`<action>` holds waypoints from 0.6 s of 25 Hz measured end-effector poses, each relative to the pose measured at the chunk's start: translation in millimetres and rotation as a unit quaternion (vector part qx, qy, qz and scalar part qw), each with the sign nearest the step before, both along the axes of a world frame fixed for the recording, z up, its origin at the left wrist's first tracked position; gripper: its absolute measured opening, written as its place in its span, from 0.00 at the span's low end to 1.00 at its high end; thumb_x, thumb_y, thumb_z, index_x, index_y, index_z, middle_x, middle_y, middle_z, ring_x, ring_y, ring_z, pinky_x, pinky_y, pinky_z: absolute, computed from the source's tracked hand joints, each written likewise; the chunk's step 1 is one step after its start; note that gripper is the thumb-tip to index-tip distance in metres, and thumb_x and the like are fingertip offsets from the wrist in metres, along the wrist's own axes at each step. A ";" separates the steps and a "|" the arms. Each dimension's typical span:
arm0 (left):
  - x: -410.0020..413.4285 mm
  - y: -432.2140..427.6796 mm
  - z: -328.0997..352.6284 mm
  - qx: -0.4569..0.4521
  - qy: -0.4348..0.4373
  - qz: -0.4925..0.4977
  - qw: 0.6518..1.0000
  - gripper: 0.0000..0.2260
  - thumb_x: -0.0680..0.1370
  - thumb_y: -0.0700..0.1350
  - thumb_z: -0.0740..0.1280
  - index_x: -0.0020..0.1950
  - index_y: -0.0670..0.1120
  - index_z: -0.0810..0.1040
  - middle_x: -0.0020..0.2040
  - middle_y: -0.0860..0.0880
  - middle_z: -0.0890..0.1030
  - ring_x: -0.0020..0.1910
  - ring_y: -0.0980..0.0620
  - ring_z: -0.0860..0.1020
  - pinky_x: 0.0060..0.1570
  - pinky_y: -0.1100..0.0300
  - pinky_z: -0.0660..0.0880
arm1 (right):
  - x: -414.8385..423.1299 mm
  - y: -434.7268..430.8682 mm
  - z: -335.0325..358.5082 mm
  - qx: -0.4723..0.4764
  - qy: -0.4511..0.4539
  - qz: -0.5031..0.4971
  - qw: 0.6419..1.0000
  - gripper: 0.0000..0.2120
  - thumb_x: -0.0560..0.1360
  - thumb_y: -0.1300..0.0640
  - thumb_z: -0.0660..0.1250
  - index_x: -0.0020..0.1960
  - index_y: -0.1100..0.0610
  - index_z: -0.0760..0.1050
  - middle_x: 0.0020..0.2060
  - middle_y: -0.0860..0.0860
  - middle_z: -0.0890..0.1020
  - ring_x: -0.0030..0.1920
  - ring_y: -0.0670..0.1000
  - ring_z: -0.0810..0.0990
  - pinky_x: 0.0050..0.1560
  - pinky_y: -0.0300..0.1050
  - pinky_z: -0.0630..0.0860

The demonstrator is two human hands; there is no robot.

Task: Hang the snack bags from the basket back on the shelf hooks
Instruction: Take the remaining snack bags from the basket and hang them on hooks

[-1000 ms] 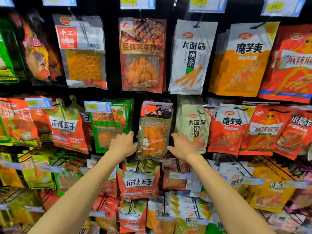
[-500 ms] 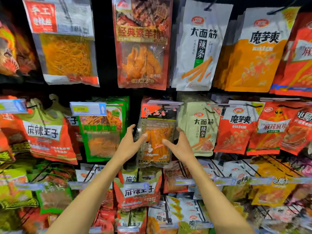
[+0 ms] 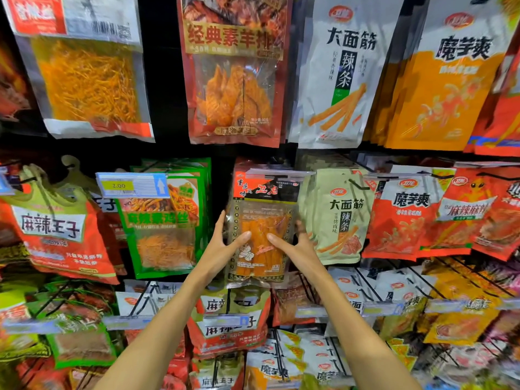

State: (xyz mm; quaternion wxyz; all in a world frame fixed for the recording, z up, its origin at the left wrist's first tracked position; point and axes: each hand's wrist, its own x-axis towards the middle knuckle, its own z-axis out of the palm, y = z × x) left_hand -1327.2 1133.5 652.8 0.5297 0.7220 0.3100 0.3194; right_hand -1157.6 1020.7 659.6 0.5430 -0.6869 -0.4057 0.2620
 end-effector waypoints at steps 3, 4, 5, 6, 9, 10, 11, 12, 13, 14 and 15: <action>4.8 -1.1 -6.4 -0.043 -0.002 -0.023 0.999 0.54 0.60 0.77 0.68 0.79 0.61 0.48 0.80 0.57 0.51 0.79 0.53 0.53 0.73 0.50 0.57 | -2.6 7.1 -6.2 -0.002 0.048 0.025 0.999 0.52 0.62 0.29 0.74 0.78 0.39 0.52 0.73 0.42 0.68 0.70 0.46 0.70 0.71 0.55 0.69; 7.8 -3.2 -10.1 -0.050 -0.014 -0.020 0.998 0.52 0.62 0.76 0.67 0.80 0.60 0.49 0.80 0.56 0.52 0.79 0.53 0.53 0.73 0.52 0.56 | -4.6 7.6 -8.1 0.012 0.067 0.028 0.997 0.48 0.65 0.31 0.74 0.78 0.39 0.54 0.72 0.42 0.69 0.70 0.45 0.71 0.72 0.53 0.69; 10.4 -6.3 -13.9 -0.056 -0.030 -0.013 0.998 0.49 0.65 0.74 0.66 0.80 0.59 0.49 0.80 0.56 0.52 0.79 0.53 0.53 0.72 0.53 0.57 | -7.4 7.2 -9.6 0.026 0.080 0.027 0.996 0.45 0.68 0.34 0.73 0.78 0.40 0.54 0.72 0.41 0.68 0.69 0.44 0.70 0.72 0.51 0.68; 12.2 -9.4 -17.3 -0.064 -0.045 -0.005 0.997 0.45 0.69 0.71 0.64 0.80 0.59 0.49 0.80 0.57 0.52 0.78 0.53 0.54 0.70 0.55 0.57 | -9.7 7.3 -11.7 0.039 0.089 0.023 0.995 0.43 0.70 0.36 0.72 0.77 0.40 0.52 0.71 0.40 0.67 0.69 0.43 0.68 0.72 0.49 0.67; 18.5 -14.1 -26.6 -0.086 -0.072 0.005 0.994 0.39 0.72 0.67 0.65 0.79 0.63 0.51 0.78 0.58 0.58 0.76 0.53 0.60 0.72 0.51 0.60 | -9.5 9.1 -21.0 0.066 0.097 0.012 0.993 0.42 0.73 0.39 0.71 0.78 0.41 0.50 0.68 0.37 0.66 0.70 0.41 0.66 0.73 0.45 0.64; 20.4 -13.5 -29.9 -0.086 -0.076 -0.002 0.993 0.39 0.72 0.68 0.67 0.78 0.65 0.52 0.77 0.59 0.61 0.75 0.53 0.64 0.72 0.49 0.63 | -9.0 9.5 -22.1 0.072 0.098 0.010 0.992 0.40 0.73 0.40 0.71 0.77 0.40 0.52 0.66 0.35 0.66 0.69 0.40 0.66 0.72 0.43 0.63; 22.0 -14.0 -31.3 -0.081 -0.077 -0.007 0.994 0.39 0.71 0.69 0.68 0.78 0.66 0.53 0.76 0.59 0.64 0.72 0.55 0.67 0.71 0.48 0.66 | -7.7 10.1 -22.8 0.077 0.101 0.010 0.992 0.40 0.72 0.39 0.71 0.77 0.40 0.54 0.65 0.34 0.67 0.68 0.40 0.67 0.72 0.44 0.64; 22.6 -13.8 -32.2 -0.080 -0.076 -0.007 0.994 0.40 0.71 0.70 0.68 0.78 0.66 0.53 0.75 0.60 0.65 0.71 0.56 0.68 0.70 0.49 0.67 | -5.5 11.6 -24.3 0.077 0.102 0.012 0.992 0.40 0.70 0.38 0.72 0.76 0.39 0.56 0.65 0.33 0.69 0.68 0.40 0.69 0.72 0.47 0.67; 23.6 -12.4 -32.9 -0.079 -0.075 -0.006 0.994 0.40 0.70 0.71 0.68 0.77 0.66 0.54 0.75 0.59 0.66 0.71 0.56 0.69 0.70 0.48 0.68 | -4.6 12.6 -25.0 0.076 0.104 0.014 0.992 0.42 0.69 0.36 0.73 0.77 0.39 0.57 0.65 0.33 0.71 0.68 0.41 0.71 0.71 0.50 0.69; 24.6 -10.6 -33.6 -0.084 -0.074 -0.004 0.994 0.42 0.69 0.72 0.68 0.77 0.66 0.54 0.75 0.58 0.66 0.71 0.55 0.69 0.70 0.46 0.68 | -2.7 14.0 -26.5 0.078 0.106 0.019 0.991 0.43 0.67 0.36 0.74 0.76 0.39 0.57 0.65 0.34 0.72 0.67 0.41 0.72 0.70 0.52 0.71; 25.9 -9.9 -33.3 -0.085 -0.076 -0.003 0.993 0.42 0.68 0.72 0.68 0.77 0.66 0.53 0.76 0.57 0.66 0.71 0.54 0.69 0.69 0.44 0.69 | -2.3 14.3 -26.6 0.084 0.107 0.022 0.990 0.42 0.68 0.36 0.74 0.76 0.38 0.57 0.64 0.33 0.73 0.66 0.39 0.73 0.69 0.51 0.72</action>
